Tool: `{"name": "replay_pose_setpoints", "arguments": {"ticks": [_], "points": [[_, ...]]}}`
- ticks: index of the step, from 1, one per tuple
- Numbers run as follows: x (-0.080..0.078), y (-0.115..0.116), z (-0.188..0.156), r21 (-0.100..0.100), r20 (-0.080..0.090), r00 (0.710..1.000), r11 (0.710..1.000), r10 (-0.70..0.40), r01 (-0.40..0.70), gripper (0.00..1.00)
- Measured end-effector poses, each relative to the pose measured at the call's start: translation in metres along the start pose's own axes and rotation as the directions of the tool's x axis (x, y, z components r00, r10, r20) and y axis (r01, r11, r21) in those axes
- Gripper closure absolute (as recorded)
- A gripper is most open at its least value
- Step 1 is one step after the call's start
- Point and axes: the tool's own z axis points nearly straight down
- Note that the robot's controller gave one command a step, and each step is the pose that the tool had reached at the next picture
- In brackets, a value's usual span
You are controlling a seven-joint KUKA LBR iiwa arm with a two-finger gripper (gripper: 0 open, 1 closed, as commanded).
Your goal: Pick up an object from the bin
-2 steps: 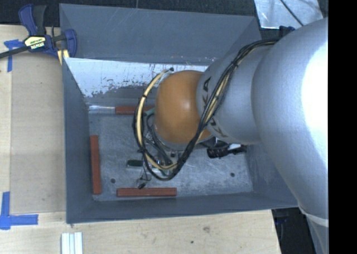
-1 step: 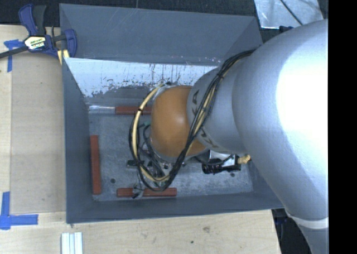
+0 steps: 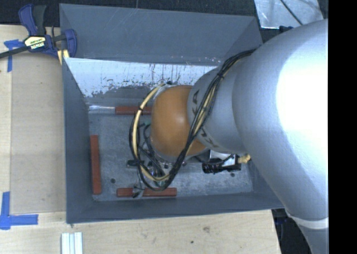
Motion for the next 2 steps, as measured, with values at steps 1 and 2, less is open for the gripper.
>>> {"name": "replay_pose_setpoints", "arguments": {"ticks": [1, 2], "points": [[-0.001, 0.000, 0.000, -0.002, 0.004, 1.000, 1.000, 0.001, -0.001, 1.00], [-0.002, 0.000, -0.024, -0.002, 0.005, 1.000, 1.000, 0.003, -0.003, 1.00]]}}
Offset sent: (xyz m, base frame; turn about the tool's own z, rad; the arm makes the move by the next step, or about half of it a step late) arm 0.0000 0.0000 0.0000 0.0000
